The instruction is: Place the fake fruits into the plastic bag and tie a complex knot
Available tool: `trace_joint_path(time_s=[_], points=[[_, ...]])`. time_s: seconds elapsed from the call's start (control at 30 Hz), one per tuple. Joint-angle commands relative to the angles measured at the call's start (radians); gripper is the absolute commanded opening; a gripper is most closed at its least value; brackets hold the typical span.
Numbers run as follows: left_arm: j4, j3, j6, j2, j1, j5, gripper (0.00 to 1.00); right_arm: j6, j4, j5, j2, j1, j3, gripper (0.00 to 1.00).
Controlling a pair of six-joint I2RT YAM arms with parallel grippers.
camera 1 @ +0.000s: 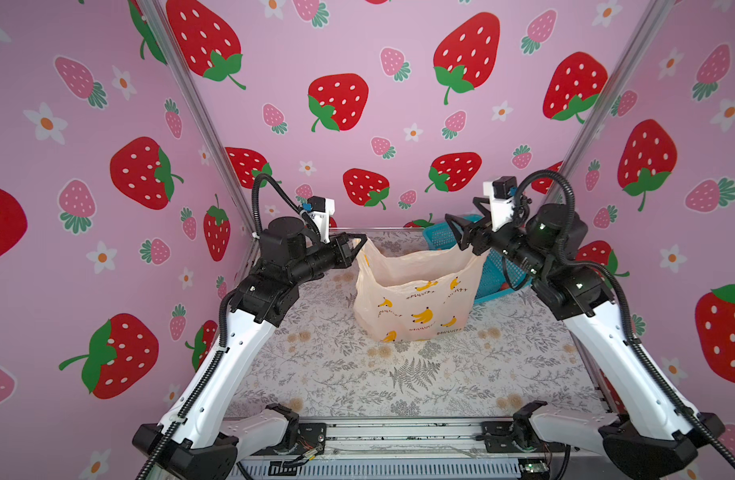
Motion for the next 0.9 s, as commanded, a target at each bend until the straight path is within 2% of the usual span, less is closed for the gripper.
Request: trace_joint_path(time_s=[0.0, 0.23, 0.33, 0.67, 0.87], points=[[0.035, 0.012, -0.011, -0.003, -0.006, 0.005, 0.00, -0.117, 0.114, -0.044, -0.006, 0.096, -0.062, 0.91], [0.025, 0.021, -0.006, -0.002, -0.013, 0.003, 0.00, -0.055, 0.353, -0.422, 0.111, 0.135, -0.218, 0.99], [0.019, 0.022, -0.003, -0.003, -0.014, 0.001, 0.00, -0.040, 0.407, -0.506, 0.186, 0.135, -0.210, 1.00], [0.012, 0.028, 0.006, -0.005, -0.017, -0.009, 0.00, 0.036, 0.561, -0.693, 0.340, 0.151, -0.209, 0.99], [0.012, 0.032, 0.008, 0.003, -0.017, -0.017, 0.00, 0.045, 0.610, -0.705, 0.351, 0.201, -0.260, 0.92]])
